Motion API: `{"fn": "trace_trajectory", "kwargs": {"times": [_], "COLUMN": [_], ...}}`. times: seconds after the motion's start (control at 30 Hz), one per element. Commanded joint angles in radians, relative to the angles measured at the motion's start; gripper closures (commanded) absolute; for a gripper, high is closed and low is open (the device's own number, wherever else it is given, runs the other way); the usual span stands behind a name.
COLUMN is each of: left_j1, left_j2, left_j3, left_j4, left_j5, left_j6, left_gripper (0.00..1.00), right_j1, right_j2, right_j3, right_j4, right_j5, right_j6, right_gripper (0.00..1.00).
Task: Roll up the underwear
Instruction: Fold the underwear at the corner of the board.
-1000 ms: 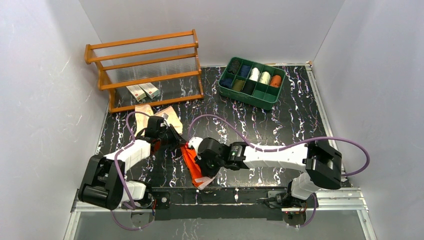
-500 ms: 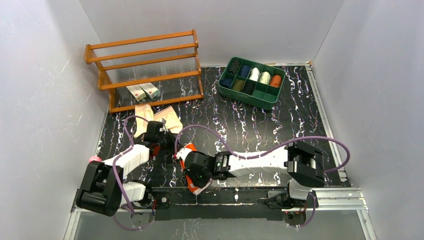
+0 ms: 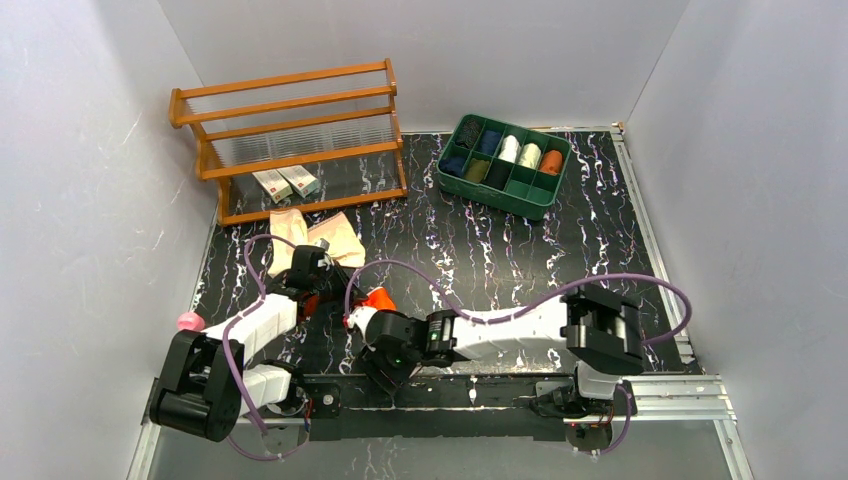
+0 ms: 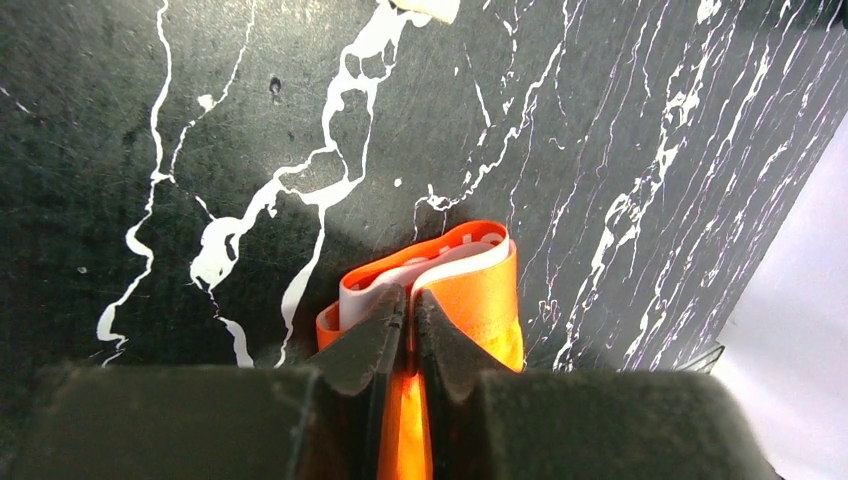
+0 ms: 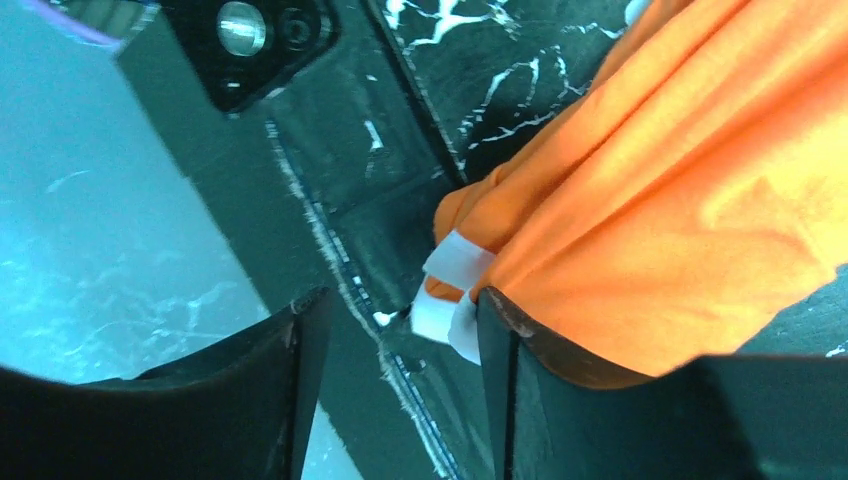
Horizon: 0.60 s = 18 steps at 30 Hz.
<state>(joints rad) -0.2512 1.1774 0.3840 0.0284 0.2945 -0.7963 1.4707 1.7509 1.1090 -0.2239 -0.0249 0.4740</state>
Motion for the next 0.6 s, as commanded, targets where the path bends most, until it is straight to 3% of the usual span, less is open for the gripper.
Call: {"fn": "trace_trajectory", "kwargs": {"times": [0.0, 0.13, 0.23, 0.47, 0.57], "left_j1": [-0.002, -0.001, -0.001, -0.002, -0.002], "left_j2": [-0.039, -0.073, -0.102, -0.109, -0.124], "left_j3": [0.009, 0.031, 0.055, 0.096, 0.099], "left_j4": [-0.022, -0.068, -0.094, -0.143, -0.178], "left_j5": [-0.036, -0.038, -0.044, -0.059, -0.065], "left_j6": [0.013, 0.014, 0.011, 0.033, 0.039], "left_gripper": [0.88, 0.69, 0.61, 0.61, 0.60], "right_j1": [-0.009, -0.045, -0.109, -0.189, -0.190], "right_j2": [-0.163, -0.278, -0.322, -0.302, -0.264], "right_j3": [-0.020, -0.064, -0.106, -0.122, -0.119], "right_j4": [0.120, 0.148, 0.143, 0.185, 0.154], "right_j5": [-0.085, -0.019, 0.017, -0.128, -0.069], "right_j6": [0.010, 0.032, 0.054, 0.050, 0.100], "right_gripper": [0.36, 0.45, 0.54, 0.57, 0.61]}}
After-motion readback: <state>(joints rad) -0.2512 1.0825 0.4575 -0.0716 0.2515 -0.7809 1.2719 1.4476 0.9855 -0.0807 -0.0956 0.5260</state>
